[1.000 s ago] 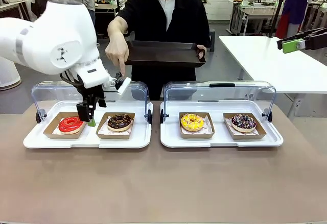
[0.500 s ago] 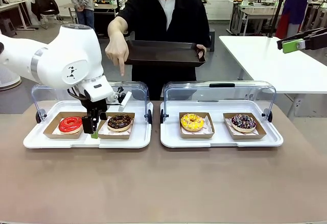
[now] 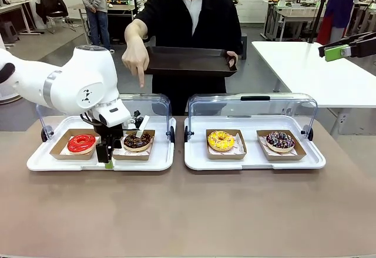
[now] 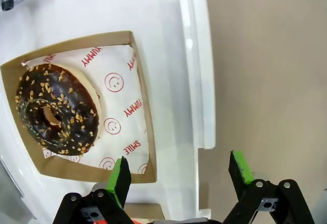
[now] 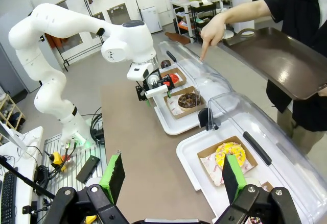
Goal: Provide the desired donut to the person.
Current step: Pick up and lift the Paper togo box containing the Donut pointed at by the person.
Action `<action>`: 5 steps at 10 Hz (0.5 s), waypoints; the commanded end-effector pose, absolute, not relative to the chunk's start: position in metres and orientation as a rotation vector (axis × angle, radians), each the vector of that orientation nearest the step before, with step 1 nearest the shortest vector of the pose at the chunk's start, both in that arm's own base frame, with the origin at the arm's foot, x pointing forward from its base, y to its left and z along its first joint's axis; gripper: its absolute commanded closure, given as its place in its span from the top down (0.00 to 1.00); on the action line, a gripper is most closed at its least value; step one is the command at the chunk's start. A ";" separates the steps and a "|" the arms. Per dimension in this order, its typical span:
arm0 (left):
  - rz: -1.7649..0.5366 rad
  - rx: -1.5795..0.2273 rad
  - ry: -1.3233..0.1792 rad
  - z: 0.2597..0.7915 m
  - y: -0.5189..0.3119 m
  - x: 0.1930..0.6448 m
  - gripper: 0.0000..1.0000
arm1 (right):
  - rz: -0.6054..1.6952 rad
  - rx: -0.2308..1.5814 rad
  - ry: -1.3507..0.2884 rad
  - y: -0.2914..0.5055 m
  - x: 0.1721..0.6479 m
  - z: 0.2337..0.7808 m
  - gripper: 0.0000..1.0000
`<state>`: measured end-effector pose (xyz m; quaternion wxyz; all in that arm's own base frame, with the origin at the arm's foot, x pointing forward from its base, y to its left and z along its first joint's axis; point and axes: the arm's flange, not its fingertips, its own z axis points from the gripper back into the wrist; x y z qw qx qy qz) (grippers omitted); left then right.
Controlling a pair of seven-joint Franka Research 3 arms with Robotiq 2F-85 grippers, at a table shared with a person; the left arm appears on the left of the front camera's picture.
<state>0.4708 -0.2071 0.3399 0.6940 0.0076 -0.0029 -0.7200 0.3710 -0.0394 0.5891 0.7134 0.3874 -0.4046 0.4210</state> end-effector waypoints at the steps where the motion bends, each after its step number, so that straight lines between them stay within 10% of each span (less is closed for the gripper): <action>1: -1.572 -0.011 -0.052 0.339 -0.206 0.481 1.00 | 0.936 0.880 -0.922 -0.038 0.373 0.589 1.00; 5: -1.552 0.004 -0.064 0.341 -0.203 0.491 1.00 | 0.936 0.880 -0.922 -0.038 0.373 0.589 1.00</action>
